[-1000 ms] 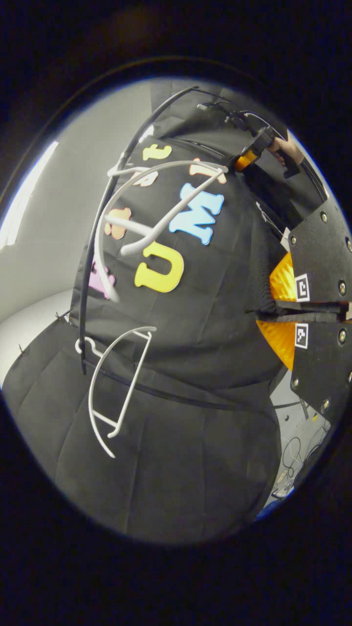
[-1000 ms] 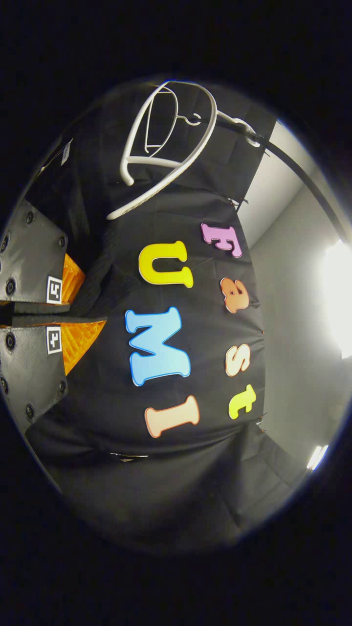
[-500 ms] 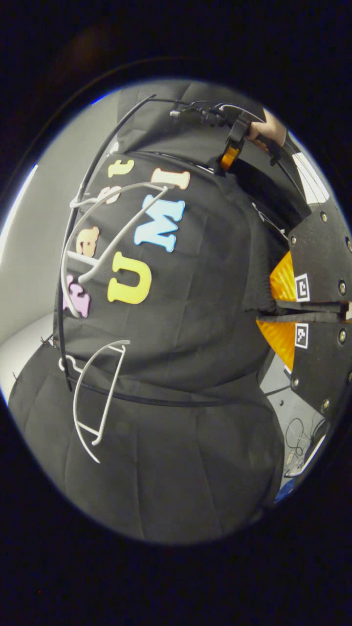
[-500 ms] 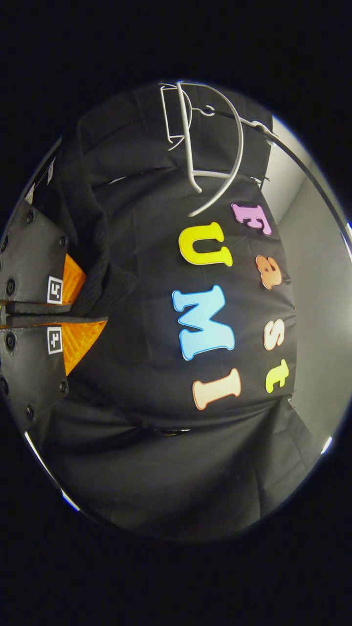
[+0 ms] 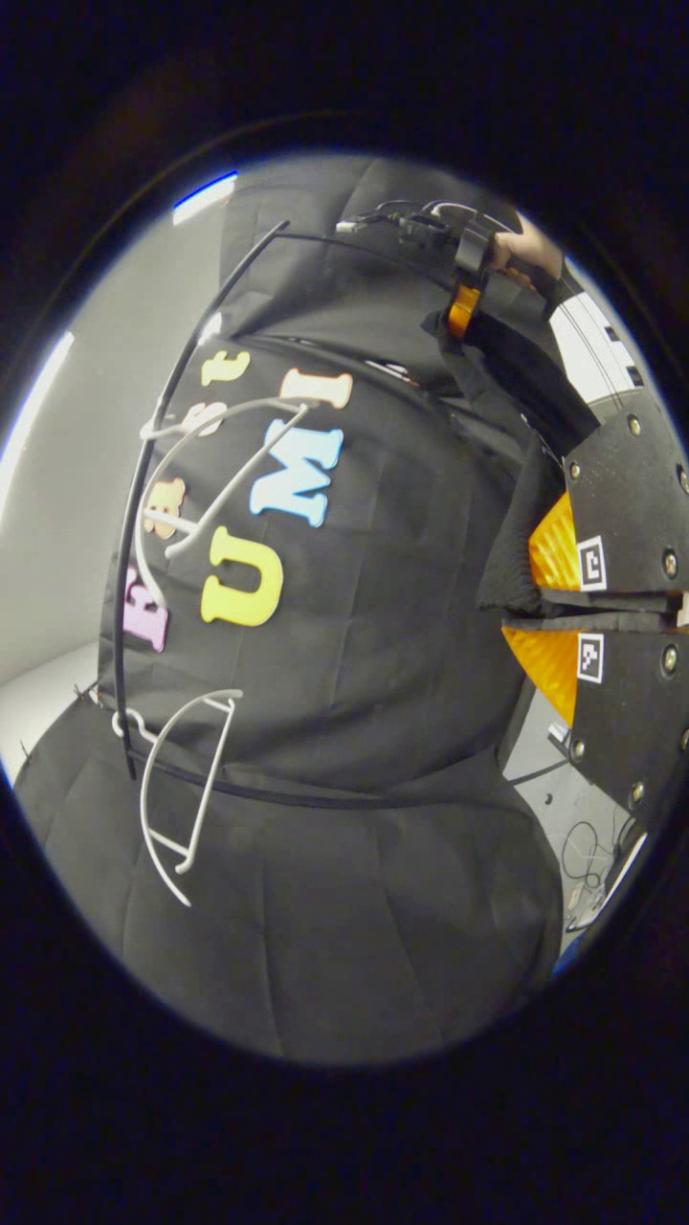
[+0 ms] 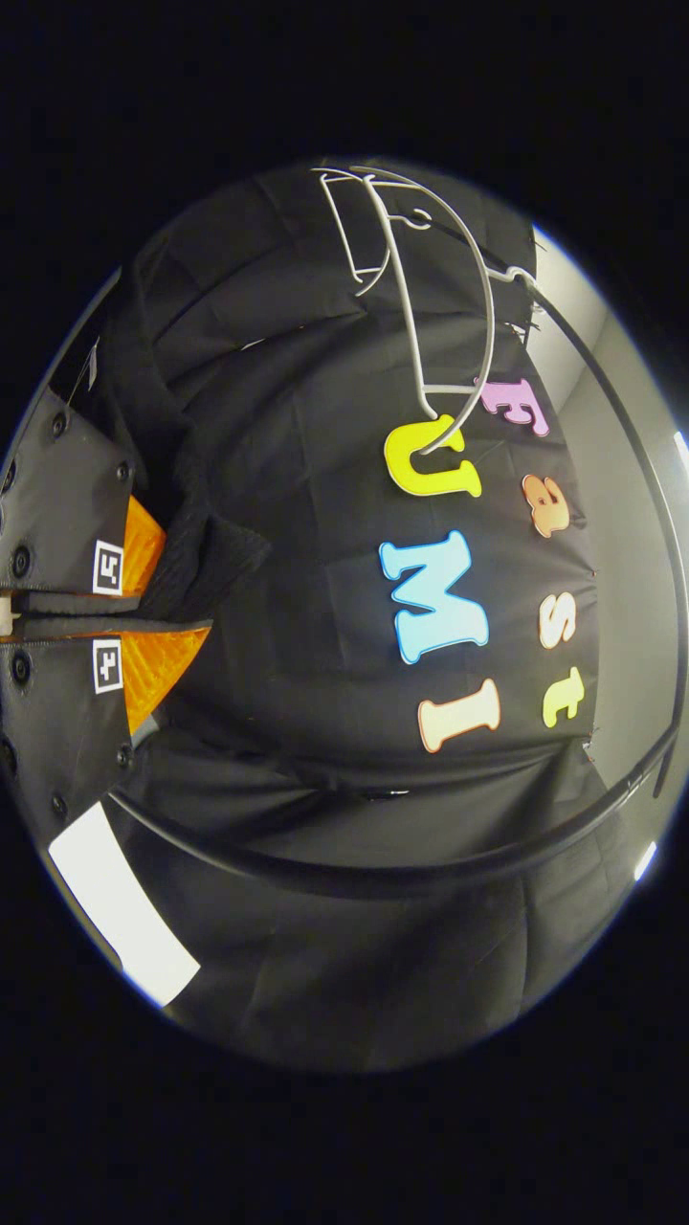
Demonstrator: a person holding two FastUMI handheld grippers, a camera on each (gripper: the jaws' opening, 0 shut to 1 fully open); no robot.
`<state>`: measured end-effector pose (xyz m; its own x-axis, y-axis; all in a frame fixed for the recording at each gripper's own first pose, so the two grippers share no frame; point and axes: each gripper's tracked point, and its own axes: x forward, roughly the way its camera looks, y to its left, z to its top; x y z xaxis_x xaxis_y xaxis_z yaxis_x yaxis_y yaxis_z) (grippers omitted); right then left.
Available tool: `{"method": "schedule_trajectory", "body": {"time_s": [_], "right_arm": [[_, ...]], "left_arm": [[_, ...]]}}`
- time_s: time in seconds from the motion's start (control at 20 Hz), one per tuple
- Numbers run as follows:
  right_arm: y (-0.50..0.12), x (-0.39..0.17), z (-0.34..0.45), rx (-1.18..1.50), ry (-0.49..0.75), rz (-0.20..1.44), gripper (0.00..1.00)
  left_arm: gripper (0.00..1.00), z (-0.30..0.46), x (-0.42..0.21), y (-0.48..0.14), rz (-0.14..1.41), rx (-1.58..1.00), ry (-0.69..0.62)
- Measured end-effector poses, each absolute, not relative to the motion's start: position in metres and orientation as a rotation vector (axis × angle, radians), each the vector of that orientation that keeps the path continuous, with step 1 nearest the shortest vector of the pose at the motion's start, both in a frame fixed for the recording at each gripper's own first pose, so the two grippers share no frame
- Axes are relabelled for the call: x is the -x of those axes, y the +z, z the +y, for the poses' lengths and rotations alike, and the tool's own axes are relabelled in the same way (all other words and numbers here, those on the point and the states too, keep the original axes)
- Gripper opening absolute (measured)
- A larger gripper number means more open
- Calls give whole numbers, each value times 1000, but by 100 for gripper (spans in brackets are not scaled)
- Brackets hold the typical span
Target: Grasp the clothes on the hanger with both hands and then place them into the laundry hamper below.
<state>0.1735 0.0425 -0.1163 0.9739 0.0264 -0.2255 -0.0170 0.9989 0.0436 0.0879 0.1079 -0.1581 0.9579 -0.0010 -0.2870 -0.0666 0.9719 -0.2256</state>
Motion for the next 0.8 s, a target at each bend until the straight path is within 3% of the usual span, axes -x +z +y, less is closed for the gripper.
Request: {"method": "schedule_trajectory", "body": {"time_s": [0.3, 0.8], "right_arm": [[-137, -119, 40, -33, -40, 309, 3], [-184, -95, 82, -70, 65, 438, 3]], "left_arm": [[0, 92, -77, -184, 363, 194, -73], [2, 42, -92, -208, 414, 147, -141]]}}
